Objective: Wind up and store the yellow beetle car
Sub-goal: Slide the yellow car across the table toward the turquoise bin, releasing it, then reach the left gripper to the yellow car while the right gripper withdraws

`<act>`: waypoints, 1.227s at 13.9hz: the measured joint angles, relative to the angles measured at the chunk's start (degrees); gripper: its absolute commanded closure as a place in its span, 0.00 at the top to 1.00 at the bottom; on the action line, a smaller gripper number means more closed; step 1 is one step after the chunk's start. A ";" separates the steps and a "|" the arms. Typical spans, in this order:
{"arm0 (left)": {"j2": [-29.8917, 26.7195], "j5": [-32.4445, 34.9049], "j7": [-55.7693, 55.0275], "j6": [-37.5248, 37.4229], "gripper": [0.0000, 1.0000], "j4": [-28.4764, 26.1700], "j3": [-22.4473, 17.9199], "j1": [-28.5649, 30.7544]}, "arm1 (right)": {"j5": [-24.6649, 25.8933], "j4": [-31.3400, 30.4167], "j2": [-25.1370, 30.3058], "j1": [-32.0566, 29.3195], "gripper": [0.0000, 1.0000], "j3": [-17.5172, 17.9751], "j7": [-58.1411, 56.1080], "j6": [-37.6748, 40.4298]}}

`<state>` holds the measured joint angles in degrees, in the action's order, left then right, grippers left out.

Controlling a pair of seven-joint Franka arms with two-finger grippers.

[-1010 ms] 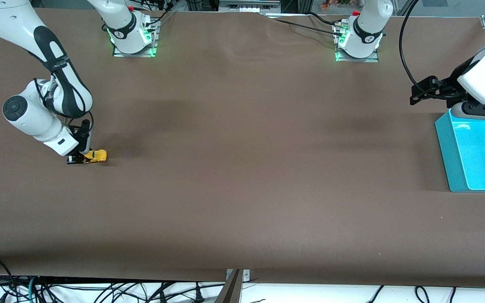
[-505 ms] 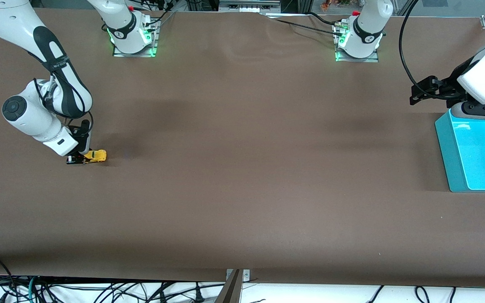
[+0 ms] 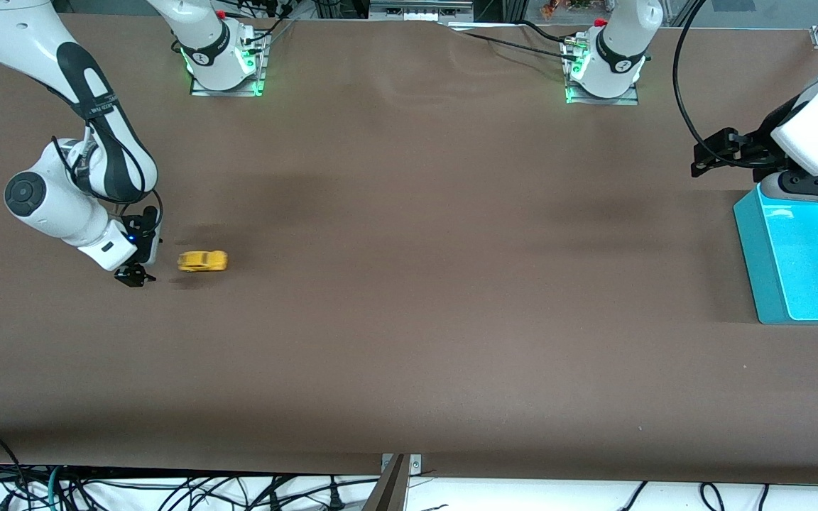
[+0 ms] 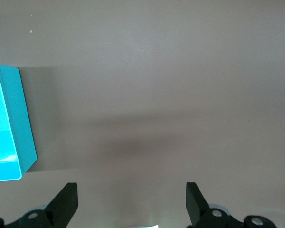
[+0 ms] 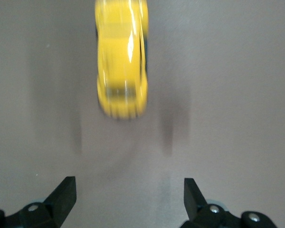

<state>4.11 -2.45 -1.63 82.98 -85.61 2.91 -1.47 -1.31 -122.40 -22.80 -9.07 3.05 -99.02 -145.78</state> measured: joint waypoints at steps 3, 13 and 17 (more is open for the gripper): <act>0.00 0.00 0.00 0.00 1.00 0.00 0.00 0.00 | 0.04 3.31 1.55 0.06 1.00 1.18 0.50 6.14; 0.55 0.00 5.96 0.00 1.00 -0.01 0.11 -0.25 | 0.02 14.81 5.02 0.01 1.00 1.39 2.38 16.18; 2.02 0.00 17.50 0.00 1.00 -0.02 -0.03 -0.06 | 0.02 16.90 8.23 -0.01 1.00 1.39 8.32 18.20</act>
<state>6.13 -2.45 15.86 82.98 -85.64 2.88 -1.54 -1.28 -105.50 -14.57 -9.08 4.44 -90.70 -127.58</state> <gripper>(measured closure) 0.000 0.000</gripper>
